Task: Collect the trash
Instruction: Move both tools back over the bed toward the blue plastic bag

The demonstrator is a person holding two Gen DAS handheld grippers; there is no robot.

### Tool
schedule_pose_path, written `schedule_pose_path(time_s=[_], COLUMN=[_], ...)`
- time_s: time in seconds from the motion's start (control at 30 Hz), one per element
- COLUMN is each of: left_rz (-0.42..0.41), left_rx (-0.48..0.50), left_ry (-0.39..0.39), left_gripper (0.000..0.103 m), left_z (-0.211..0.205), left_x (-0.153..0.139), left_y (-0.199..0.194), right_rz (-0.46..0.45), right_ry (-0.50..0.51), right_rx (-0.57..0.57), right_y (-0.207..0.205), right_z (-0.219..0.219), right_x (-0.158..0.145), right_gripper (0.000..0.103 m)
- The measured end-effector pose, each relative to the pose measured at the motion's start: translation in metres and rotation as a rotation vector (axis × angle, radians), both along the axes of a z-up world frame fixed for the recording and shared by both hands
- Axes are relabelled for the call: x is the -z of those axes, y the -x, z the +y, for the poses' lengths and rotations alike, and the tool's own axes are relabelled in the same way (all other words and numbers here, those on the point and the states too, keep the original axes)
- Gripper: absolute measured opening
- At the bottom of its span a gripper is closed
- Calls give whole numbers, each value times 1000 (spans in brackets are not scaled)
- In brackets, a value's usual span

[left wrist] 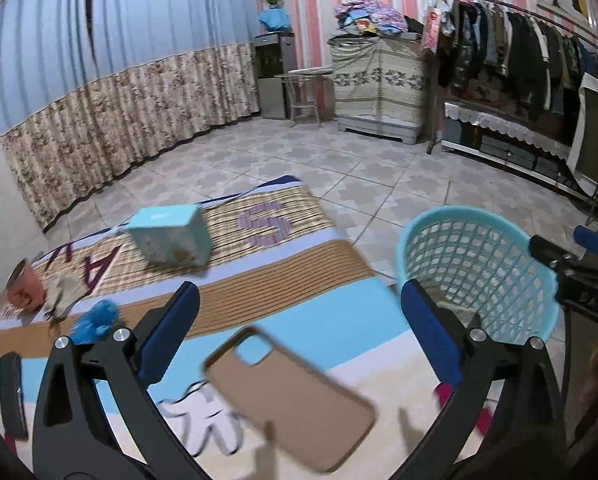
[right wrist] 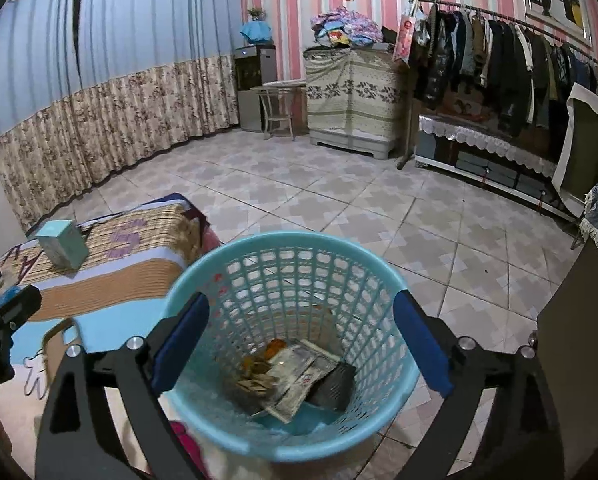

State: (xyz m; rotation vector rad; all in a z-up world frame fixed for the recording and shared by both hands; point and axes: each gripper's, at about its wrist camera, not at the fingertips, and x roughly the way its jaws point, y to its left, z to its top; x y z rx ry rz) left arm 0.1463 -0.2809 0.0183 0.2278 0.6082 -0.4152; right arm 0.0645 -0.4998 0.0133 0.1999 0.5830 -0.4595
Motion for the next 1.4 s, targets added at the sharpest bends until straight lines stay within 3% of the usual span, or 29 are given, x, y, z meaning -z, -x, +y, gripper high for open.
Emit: schedule_pose_path(time_s=[0.23, 0.4, 0.83, 0.97, 1.13, 1.4], left_rz=[-2, -13, -11, 6, 32, 54], left_rx=[-90, -166, -339, -358, -397, -442], left_ry=[2, -39, -46, -14, -58, -43], left_gripper=[97, 97, 97, 97, 97, 97], left_z=[75, 134, 257, 281, 301, 336], left_x=[-4, -6, -1, 8, 31, 40], left_y=[6, 1, -39, -52, -69, -87], right_rz=[-57, -57, -6, 14, 43, 72], right_ry=[24, 20, 22, 24, 30, 32], right_rx=[-79, -143, -263, -292, -347, -443], right_y=[11, 2, -41, -58, -83, -121], right_z=[62, 106, 195, 216, 248, 305], right_x=[-26, -33, -14, -3, 8, 14], right_gripper=[94, 94, 94, 94, 94, 94])
